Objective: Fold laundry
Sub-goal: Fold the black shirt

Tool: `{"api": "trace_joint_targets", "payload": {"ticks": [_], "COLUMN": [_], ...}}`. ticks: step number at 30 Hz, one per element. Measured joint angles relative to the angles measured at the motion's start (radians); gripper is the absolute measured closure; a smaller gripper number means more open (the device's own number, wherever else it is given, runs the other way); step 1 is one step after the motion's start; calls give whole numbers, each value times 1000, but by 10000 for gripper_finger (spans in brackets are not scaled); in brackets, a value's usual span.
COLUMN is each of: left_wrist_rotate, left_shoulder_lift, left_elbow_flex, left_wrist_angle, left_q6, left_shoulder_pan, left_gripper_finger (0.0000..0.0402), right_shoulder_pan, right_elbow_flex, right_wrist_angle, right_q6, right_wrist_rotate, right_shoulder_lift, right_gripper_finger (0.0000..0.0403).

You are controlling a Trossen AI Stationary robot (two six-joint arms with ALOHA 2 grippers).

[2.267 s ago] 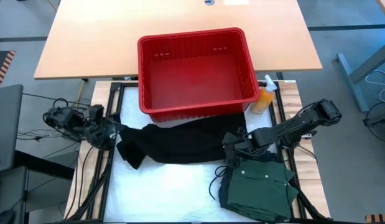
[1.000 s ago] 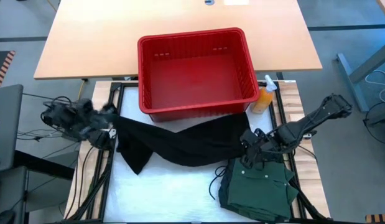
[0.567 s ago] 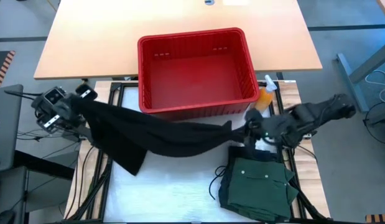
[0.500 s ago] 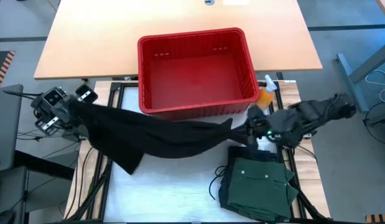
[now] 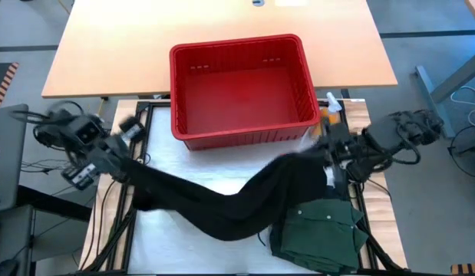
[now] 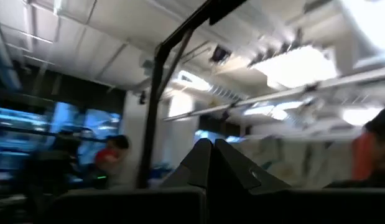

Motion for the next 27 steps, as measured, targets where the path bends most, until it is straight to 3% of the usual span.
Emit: {"api": "trace_joint_targets", "payload": {"ticks": [3,5,8,11,19,23,27], "left_wrist_rotate": [-75,-195,-371,-442,-450,-317,-223], "left_shoulder_lift": [12,20,21,15,4,-5,-10], "left_elbow_flex": [171,269,379,453,593,602,484], "left_wrist_angle": [-284,-462,-673,-796,-853,-1003,-1257], "left_q6": [169,242,285,289,273,143,-97], "left_shoulder_pan": [13,22,40,63,96,95,95], "left_gripper_finger": [402,401,401,402,401,401,401], "right_shoulder_pan": [-75,-144,-253,-334,-400,-351,-216], "right_elbow_flex": [23,32,35,35,90,73,-70], "right_wrist_angle": [-63,-103,-142,-156,-224,-323,-419], "right_q6": [-77,-87,-88,-103,-222,-94,66], "right_wrist_rotate": [116,161,130,62,-1,-137,-160], "right_shoulder_lift": [-2,-2,-2,-1,-3,8,49], "right_gripper_finger": [387,387,387,387,387,387,387]}}
